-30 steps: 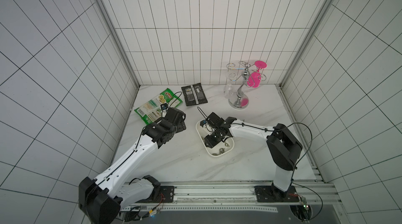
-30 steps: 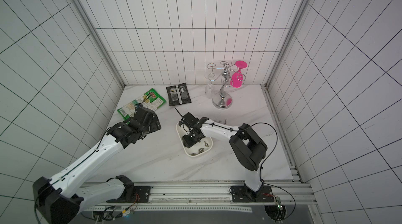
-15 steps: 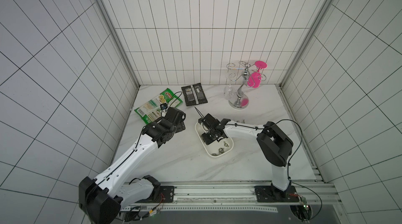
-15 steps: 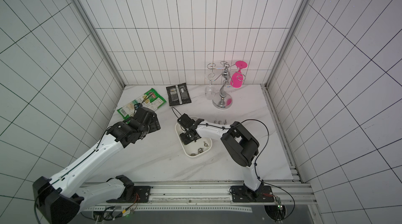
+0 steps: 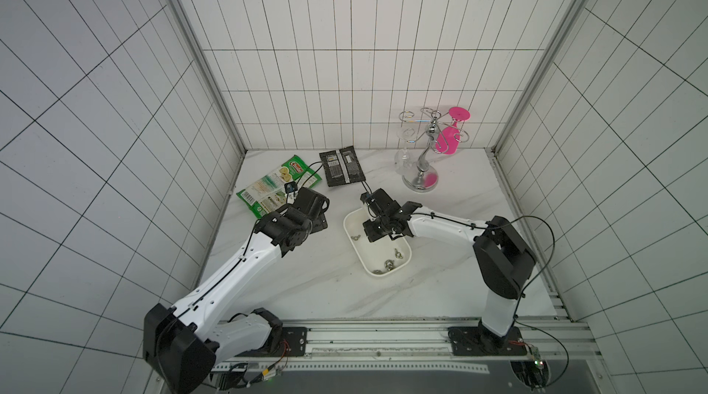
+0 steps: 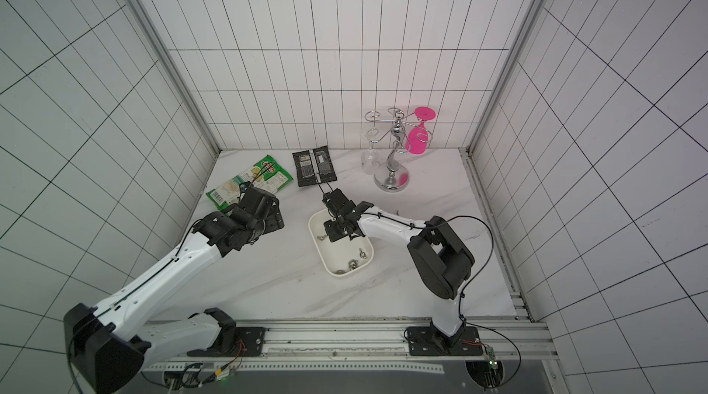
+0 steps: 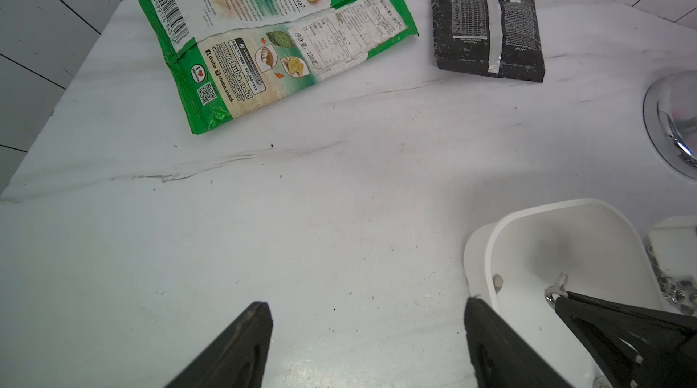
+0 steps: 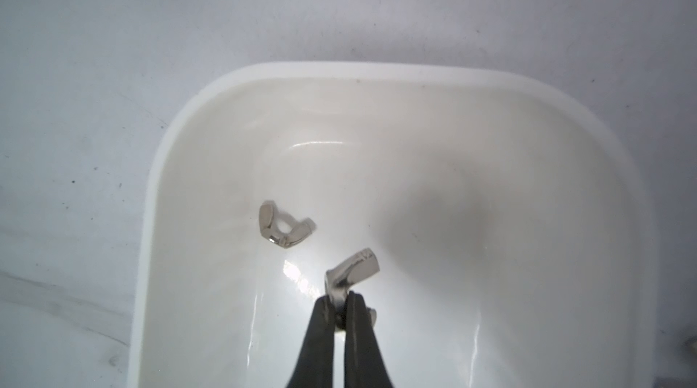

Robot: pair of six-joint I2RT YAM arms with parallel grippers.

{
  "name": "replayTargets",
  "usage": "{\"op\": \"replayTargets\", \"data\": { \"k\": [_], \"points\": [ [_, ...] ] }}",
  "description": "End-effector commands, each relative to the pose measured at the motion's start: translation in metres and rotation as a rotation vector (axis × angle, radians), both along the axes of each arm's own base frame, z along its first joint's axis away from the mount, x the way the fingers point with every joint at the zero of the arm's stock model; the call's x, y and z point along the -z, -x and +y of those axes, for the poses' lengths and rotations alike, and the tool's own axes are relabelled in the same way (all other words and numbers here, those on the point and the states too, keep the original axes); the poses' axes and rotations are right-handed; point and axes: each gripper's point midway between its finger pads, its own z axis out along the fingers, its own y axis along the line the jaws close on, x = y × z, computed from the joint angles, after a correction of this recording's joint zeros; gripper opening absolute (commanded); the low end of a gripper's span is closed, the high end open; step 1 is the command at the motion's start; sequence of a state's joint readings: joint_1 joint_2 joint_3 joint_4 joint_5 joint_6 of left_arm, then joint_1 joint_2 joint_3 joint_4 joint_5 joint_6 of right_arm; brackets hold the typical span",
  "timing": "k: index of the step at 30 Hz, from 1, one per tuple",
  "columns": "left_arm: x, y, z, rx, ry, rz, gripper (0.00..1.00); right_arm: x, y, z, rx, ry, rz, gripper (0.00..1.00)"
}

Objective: Take out the wing nut from the storage box
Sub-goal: Adjust the wing nut in the storage box.

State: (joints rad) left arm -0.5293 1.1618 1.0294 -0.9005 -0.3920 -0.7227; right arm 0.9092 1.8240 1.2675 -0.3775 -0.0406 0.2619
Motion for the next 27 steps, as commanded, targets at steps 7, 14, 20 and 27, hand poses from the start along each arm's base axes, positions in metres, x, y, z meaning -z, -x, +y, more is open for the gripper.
{"op": "replayTargets", "data": {
  "k": [7,14,20,27],
  "points": [
    [-0.007,-0.007,-0.012,0.016,0.037,-0.016,0.84,-0.026,0.007,-0.013,0.014,-0.073,0.016,0.01],
    [-0.008,-0.005,-0.016,0.023,0.047,-0.024,0.83,-0.003,0.012,-0.013,0.005,-0.109,0.137,0.03],
    [-0.004,-0.003,-0.015,0.022,0.050,-0.030,0.83,0.022,0.004,-0.012,0.049,-0.075,0.154,0.05],
    [-0.001,-0.002,-0.015,0.029,0.052,-0.026,0.83,0.040,-0.001,-0.021,0.080,-0.005,0.152,0.12]
  ]
}}
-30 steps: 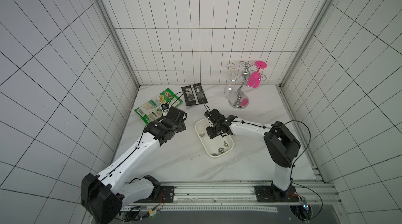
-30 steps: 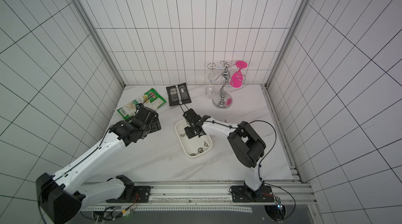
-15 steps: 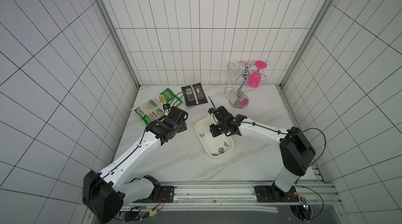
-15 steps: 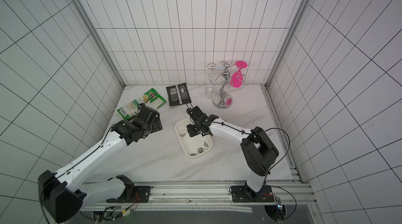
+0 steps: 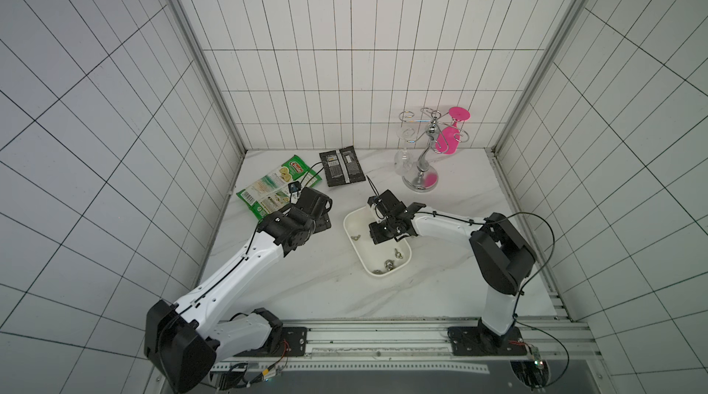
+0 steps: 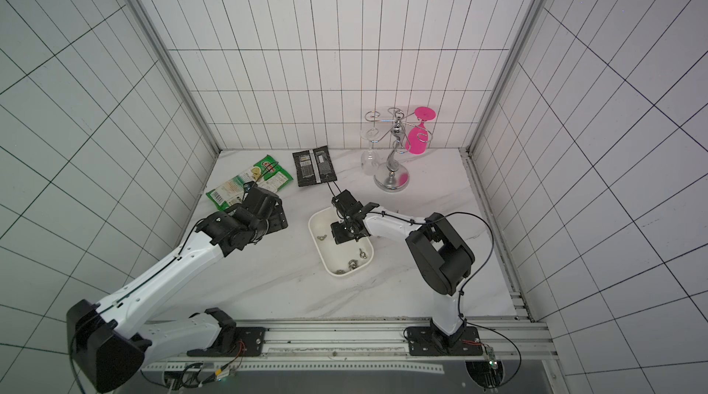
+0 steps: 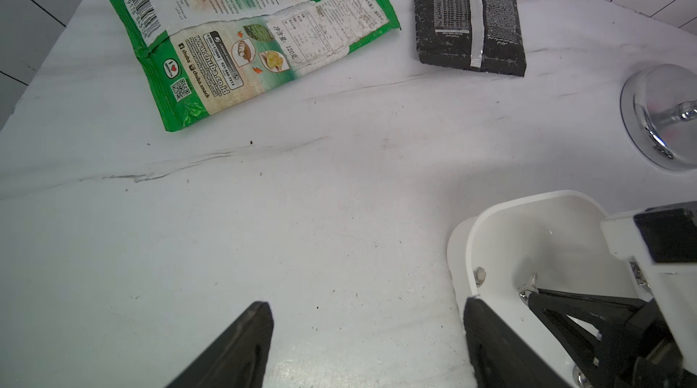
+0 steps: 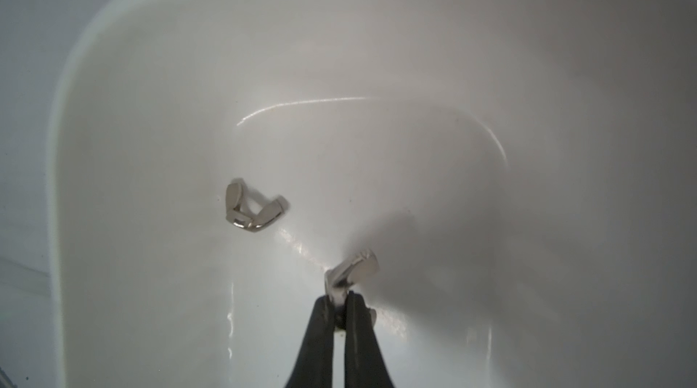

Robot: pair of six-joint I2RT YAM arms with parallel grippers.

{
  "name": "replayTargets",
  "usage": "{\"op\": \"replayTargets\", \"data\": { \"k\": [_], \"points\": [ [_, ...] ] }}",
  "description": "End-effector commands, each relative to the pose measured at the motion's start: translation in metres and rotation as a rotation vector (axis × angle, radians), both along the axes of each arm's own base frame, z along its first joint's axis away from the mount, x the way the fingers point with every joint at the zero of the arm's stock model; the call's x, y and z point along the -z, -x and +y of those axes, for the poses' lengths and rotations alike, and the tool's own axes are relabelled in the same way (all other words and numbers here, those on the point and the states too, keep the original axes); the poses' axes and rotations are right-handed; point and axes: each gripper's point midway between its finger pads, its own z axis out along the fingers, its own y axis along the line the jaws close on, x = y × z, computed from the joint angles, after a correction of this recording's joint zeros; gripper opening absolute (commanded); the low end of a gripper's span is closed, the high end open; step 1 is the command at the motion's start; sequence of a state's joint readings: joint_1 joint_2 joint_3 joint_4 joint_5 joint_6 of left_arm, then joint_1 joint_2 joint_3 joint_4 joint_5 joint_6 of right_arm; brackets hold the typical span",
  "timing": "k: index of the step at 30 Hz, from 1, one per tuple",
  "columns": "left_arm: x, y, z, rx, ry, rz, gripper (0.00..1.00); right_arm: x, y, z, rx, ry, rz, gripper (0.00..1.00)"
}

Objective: Take out the wing nut from the storage box
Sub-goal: Adjust the wing nut in the storage box, then pick up the wing nut from the storage box.

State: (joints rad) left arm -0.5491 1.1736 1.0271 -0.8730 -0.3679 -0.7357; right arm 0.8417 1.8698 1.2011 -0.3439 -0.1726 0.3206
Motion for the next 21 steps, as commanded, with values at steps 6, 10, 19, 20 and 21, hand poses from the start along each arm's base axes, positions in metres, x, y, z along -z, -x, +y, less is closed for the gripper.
{"op": "replayTargets", "data": {
  "k": [6,10,19,20,21],
  "points": [
    [-0.003,-0.001,-0.004,0.013,0.021,-0.029,0.83,-0.014,-0.010,-0.008,0.055,0.016,-0.046,0.29],
    [-0.002,-0.002,-0.005,0.016,0.026,-0.028,0.83,-0.033,-0.012,-0.011,0.058,0.007,-0.086,0.29],
    [-0.003,-0.002,-0.005,0.014,0.027,-0.031,0.83,-0.012,-0.009,-0.006,0.019,0.040,-0.038,0.27],
    [-0.004,-0.002,-0.004,0.013,0.026,-0.033,0.83,-0.008,-0.008,-0.005,0.017,0.045,-0.034,0.27],
    [-0.004,-0.001,-0.004,0.013,0.026,-0.034,0.83,-0.006,-0.009,-0.005,0.019,0.049,-0.032,0.27]
  ]
}}
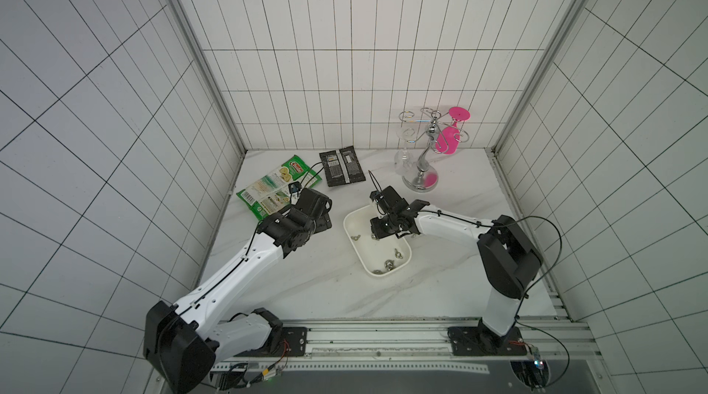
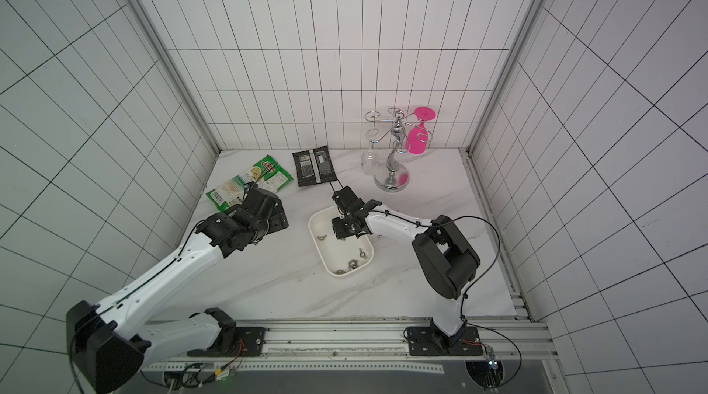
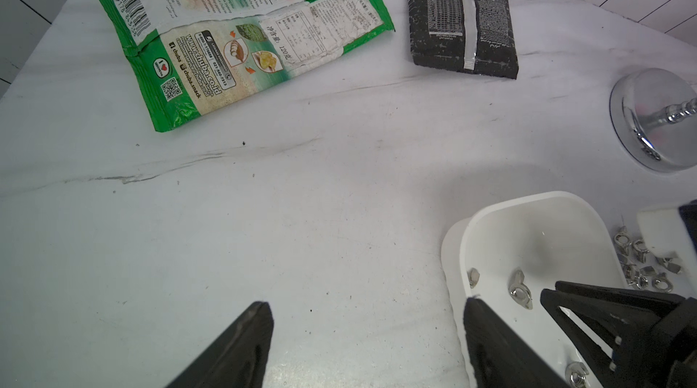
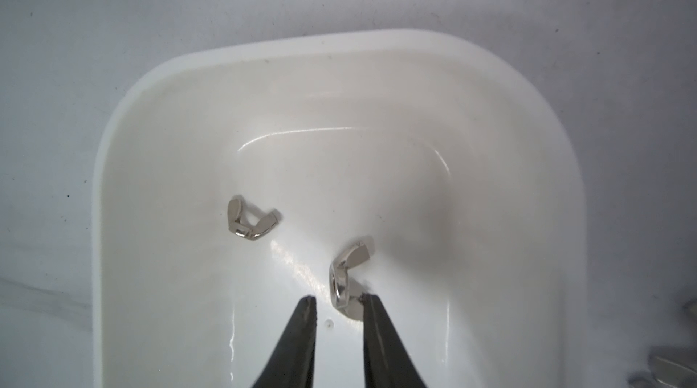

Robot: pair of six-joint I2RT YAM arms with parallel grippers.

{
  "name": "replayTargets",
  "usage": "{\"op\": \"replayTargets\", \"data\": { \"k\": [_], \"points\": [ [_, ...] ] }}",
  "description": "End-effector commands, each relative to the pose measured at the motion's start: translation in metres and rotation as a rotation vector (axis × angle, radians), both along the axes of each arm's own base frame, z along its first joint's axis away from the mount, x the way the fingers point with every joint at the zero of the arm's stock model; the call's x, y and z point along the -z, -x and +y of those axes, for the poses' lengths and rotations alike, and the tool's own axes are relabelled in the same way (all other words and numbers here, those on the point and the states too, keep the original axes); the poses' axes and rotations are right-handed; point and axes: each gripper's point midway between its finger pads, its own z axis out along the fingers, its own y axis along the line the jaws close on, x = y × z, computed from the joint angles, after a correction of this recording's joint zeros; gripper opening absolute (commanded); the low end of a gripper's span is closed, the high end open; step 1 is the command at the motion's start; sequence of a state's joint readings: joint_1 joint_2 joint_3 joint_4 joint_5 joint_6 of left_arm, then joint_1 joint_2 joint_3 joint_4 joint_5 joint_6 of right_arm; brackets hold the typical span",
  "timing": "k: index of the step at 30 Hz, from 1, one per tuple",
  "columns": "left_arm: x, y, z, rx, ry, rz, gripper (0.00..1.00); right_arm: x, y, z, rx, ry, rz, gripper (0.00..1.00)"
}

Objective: Take out the wing nut from the storage box
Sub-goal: Pick up the wing nut from the storage box.

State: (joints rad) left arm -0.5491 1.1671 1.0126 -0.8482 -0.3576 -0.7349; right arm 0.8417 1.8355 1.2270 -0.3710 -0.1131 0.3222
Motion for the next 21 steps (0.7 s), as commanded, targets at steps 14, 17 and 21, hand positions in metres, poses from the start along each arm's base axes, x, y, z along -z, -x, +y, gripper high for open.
{"op": "replayTargets", "data": {
  "k": [14,17,21],
  "points": [
    [-0.007,0.002,0.002,0.001,0.008,-0.033,0.83,0.030,0.001,0.000,-0.016,0.070,0.051,0.12],
    [-0.005,0.002,0.001,0.001,0.013,-0.029,0.83,0.015,0.002,-0.001,-0.015,0.052,0.026,0.10],
    [-0.001,0.000,-0.004,0.010,0.025,-0.024,0.83,-0.017,0.003,-0.002,-0.005,0.001,-0.012,0.09]
  ]
}}
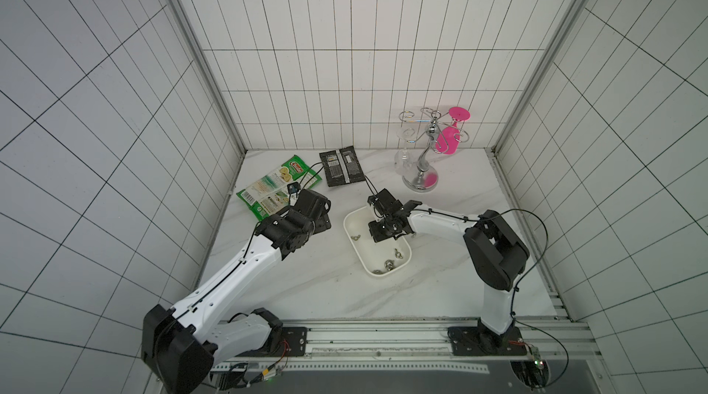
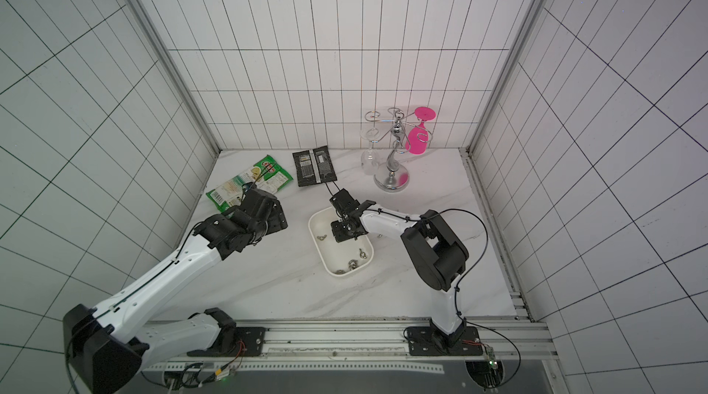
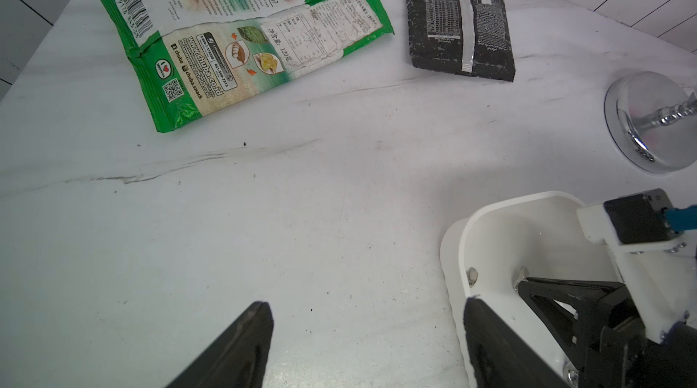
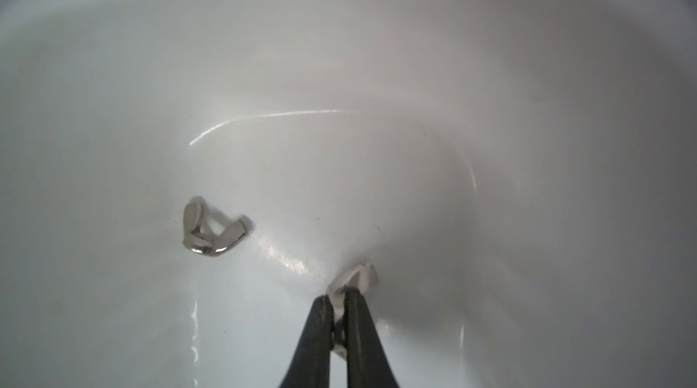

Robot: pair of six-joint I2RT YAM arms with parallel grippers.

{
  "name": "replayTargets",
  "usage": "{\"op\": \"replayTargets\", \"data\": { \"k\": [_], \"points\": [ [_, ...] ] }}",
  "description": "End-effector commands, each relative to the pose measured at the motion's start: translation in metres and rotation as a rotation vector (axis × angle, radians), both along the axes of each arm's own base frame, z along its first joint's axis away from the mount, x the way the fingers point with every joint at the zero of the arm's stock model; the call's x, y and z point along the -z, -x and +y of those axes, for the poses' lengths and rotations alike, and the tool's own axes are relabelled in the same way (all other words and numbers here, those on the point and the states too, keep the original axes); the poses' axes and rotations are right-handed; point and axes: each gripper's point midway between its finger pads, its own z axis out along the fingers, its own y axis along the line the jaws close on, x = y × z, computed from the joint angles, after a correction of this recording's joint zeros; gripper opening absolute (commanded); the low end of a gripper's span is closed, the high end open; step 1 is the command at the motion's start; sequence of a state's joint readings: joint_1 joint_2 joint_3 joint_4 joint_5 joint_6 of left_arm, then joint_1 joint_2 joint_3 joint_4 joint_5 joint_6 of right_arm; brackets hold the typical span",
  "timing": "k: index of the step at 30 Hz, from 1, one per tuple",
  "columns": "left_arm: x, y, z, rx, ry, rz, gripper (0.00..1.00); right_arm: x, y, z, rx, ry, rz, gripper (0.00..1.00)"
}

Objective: Take out the wing nut from the storage box
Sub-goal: Pick up the wing nut from the storage box, then place the wing nut at the center of the board.

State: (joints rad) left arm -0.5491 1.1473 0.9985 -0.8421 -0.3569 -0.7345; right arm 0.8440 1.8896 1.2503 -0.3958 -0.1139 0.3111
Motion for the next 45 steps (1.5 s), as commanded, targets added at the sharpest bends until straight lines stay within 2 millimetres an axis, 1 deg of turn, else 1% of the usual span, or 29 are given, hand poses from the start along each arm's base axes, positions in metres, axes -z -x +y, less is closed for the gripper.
{"op": "replayTargets", "data": {
  "k": [1,3,5,7,9,11,14,16,18,23,27,34,38,45],
  "points": [
    [0.000,-0.004,-0.006,0.011,0.022,-0.012,0.83,-0.043,0.002,-0.003,0.010,-0.057,-0.057,0.09],
    [0.000,-0.005,-0.009,0.016,0.026,-0.007,0.83,-0.065,0.003,-0.009,0.023,-0.087,-0.099,0.09],
    [0.000,-0.006,-0.010,0.016,0.029,-0.010,0.83,-0.084,0.001,-0.021,0.050,-0.106,-0.143,0.08],
    [-0.001,-0.007,-0.010,0.016,0.029,-0.015,0.83,-0.098,-0.002,-0.036,0.083,-0.119,-0.176,0.08],
    [-0.001,-0.008,-0.010,0.015,0.026,-0.015,0.83,-0.106,-0.007,-0.058,0.126,-0.115,-0.195,0.08],
    [0.000,-0.008,-0.011,0.018,0.023,-0.011,0.83,-0.101,-0.014,-0.082,0.175,-0.098,-0.192,0.08],
    [0.002,-0.009,-0.014,0.024,0.026,-0.007,0.83,-0.081,-0.024,-0.116,0.260,-0.073,-0.148,0.08],
    [0.001,-0.009,-0.014,0.026,0.024,-0.007,0.83,-0.066,-0.028,-0.132,0.303,-0.050,-0.131,0.08],
    [0.001,-0.010,-0.014,0.025,0.025,-0.010,0.83,-0.051,-0.032,-0.141,0.330,-0.039,-0.106,0.08],
    [0.002,-0.009,-0.014,0.026,0.018,-0.005,0.83,-0.020,-0.038,-0.149,0.364,-0.018,-0.047,0.07],
    [0.001,-0.008,-0.012,0.020,0.012,-0.008,0.83,-0.004,-0.040,-0.153,0.376,0.009,-0.028,0.07],
    [0.002,-0.009,-0.012,0.023,0.003,-0.004,0.83,0.000,-0.043,-0.161,0.389,0.041,-0.032,0.07],
    [0.002,-0.010,-0.012,0.025,0.004,-0.005,0.83,0.007,-0.043,-0.165,0.398,0.055,-0.015,0.07],
    [0.000,-0.009,-0.011,0.026,-0.007,-0.004,0.83,0.010,-0.041,-0.165,0.398,0.059,-0.002,0.07]
  ]
}}
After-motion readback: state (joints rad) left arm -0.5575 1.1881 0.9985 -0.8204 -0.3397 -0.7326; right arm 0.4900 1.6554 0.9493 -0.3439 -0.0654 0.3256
